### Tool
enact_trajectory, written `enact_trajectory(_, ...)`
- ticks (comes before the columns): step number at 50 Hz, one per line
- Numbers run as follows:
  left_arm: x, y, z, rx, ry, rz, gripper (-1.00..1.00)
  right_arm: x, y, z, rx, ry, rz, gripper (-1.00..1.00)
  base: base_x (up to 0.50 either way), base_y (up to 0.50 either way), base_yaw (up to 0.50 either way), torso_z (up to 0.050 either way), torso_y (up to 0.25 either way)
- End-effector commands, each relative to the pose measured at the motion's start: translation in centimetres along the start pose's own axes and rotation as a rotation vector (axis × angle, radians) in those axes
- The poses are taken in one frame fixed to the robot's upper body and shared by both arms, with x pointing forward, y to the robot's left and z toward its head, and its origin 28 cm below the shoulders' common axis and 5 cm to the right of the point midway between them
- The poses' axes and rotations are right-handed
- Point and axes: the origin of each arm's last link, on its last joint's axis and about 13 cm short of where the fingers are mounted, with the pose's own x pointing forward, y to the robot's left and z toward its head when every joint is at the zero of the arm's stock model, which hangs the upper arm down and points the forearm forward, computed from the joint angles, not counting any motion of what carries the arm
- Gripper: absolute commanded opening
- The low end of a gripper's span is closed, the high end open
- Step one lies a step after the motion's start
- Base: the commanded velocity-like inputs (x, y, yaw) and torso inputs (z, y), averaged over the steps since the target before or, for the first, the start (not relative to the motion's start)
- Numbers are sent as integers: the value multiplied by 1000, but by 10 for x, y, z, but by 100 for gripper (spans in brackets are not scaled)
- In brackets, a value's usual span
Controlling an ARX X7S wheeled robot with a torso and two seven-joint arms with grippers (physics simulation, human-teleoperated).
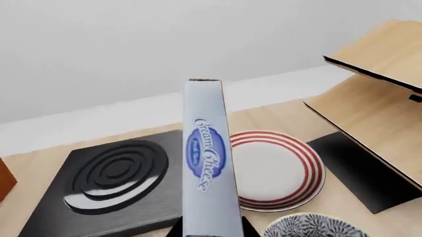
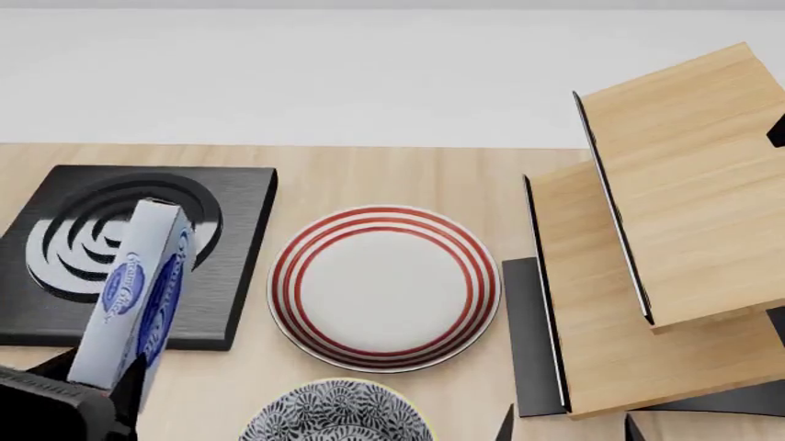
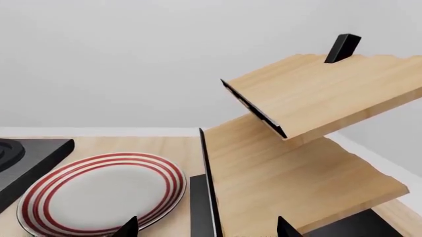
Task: Pick up the cream cheese and put it in the bowl.
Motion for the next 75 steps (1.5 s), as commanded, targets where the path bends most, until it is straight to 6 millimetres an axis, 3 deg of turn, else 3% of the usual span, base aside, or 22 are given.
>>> enact_trajectory(1, 7, 3, 6, 51, 71, -59, -100, 1, 0, 0, 2, 2, -1, 100, 0, 0, 0, 0, 0)
enact_trajectory(16, -9, -2, 1, 139, 146, -198, -100, 0, -2, 0, 4, 1, -9, 100, 0, 0, 0, 0, 1)
enact_trajectory(37, -13, -5, -5, 181, 174, -234, -100, 1, -2, -1, 5, 4, -9, 100, 0, 0, 0, 1, 0)
enact_trajectory(51, -6, -7, 6, 189, 242, -224, -100, 3, -1, -3, 6, 11, -6, 100, 0, 0, 0, 0, 1)
enact_trajectory(61, -7, -17, 21, 284, 289, -217, -100, 5, -2, -6, 5, 17, -5, 100, 0, 0, 0, 0, 0)
enact_trajectory(75, -4, -12, 30, 267, 306, -217, -100, 5, -1, -5, 6, 16, -6, 100, 0, 0, 0, 0, 1)
